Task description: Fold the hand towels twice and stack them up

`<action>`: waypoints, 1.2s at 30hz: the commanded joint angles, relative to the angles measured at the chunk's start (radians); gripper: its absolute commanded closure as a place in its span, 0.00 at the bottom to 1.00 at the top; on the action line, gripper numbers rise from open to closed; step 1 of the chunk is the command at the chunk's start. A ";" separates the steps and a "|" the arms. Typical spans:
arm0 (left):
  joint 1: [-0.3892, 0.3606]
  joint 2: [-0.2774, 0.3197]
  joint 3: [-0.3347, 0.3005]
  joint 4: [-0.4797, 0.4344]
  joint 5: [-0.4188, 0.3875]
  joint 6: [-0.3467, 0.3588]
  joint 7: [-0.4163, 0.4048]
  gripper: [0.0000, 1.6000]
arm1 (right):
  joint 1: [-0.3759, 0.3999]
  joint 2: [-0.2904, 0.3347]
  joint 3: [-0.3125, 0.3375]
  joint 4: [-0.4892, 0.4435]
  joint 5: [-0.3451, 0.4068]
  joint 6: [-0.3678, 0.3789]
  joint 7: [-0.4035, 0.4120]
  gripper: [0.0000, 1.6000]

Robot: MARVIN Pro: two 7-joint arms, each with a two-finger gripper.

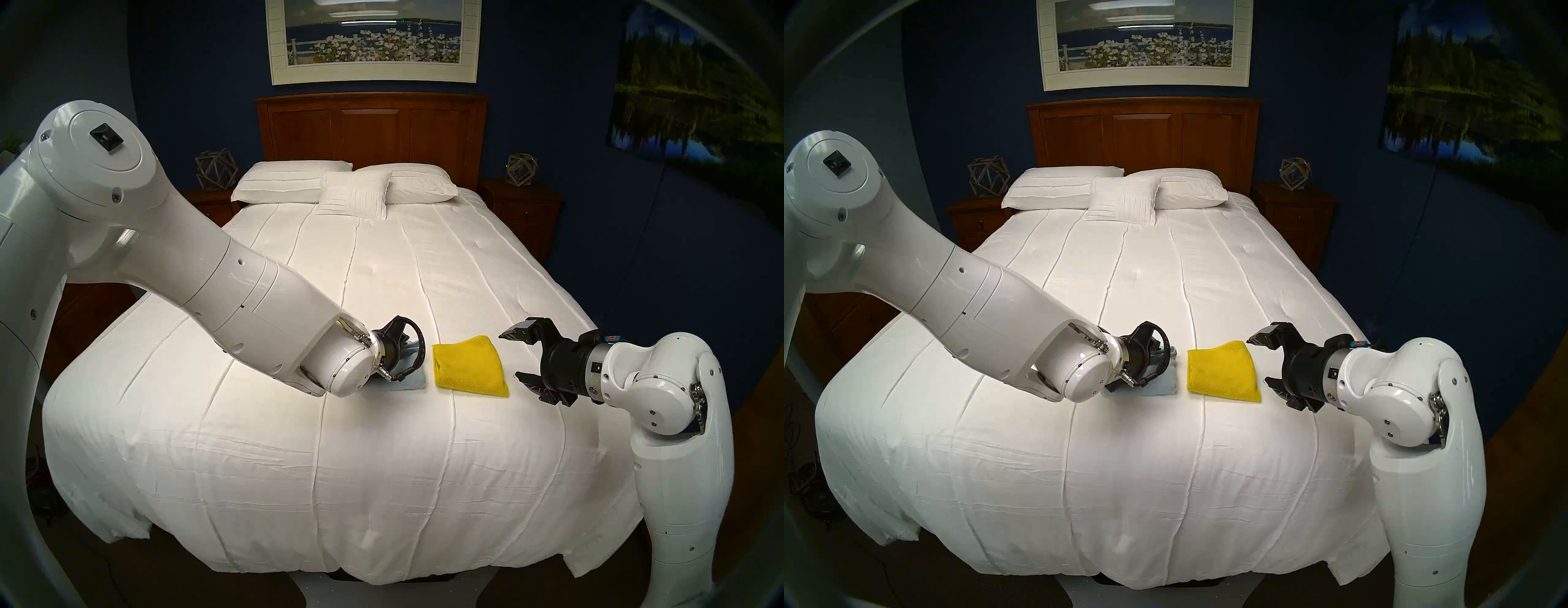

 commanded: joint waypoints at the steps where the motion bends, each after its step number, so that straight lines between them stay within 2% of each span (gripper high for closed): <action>1: -0.023 0.022 -0.006 -0.024 -0.006 -0.020 -0.015 0.00 | 0.008 0.000 -0.002 -0.021 -0.001 -0.002 -0.001 0.00; 12: -0.070 0.068 -0.006 -0.073 -0.005 -0.041 -0.043 0.00 | 0.008 -0.001 -0.002 -0.020 -0.001 0.000 -0.002 0.00; 18: -0.090 0.124 -0.022 -0.104 -0.001 -0.004 -0.085 0.00 | 0.008 -0.002 -0.001 -0.020 -0.001 0.001 -0.002 0.00; 22: -0.113 0.133 -0.018 -0.137 0.003 -0.017 -0.089 0.00 | 0.008 -0.002 -0.001 -0.020 -0.001 0.001 -0.002 0.00; 24: -0.129 0.141 -0.012 -0.163 0.009 -0.034 -0.095 0.00 | 0.008 -0.003 -0.001 -0.020 -0.001 0.001 -0.002 0.00; 30: -0.181 0.222 0.006 -0.287 0.022 -0.044 -0.136 0.00 | 0.009 -0.003 -0.001 -0.020 -0.001 0.002 -0.002 0.00; 36: -0.189 0.268 -0.008 -0.395 0.041 0.001 -0.179 0.00 | 0.009 -0.004 0.000 -0.018 -0.001 0.004 -0.001 0.00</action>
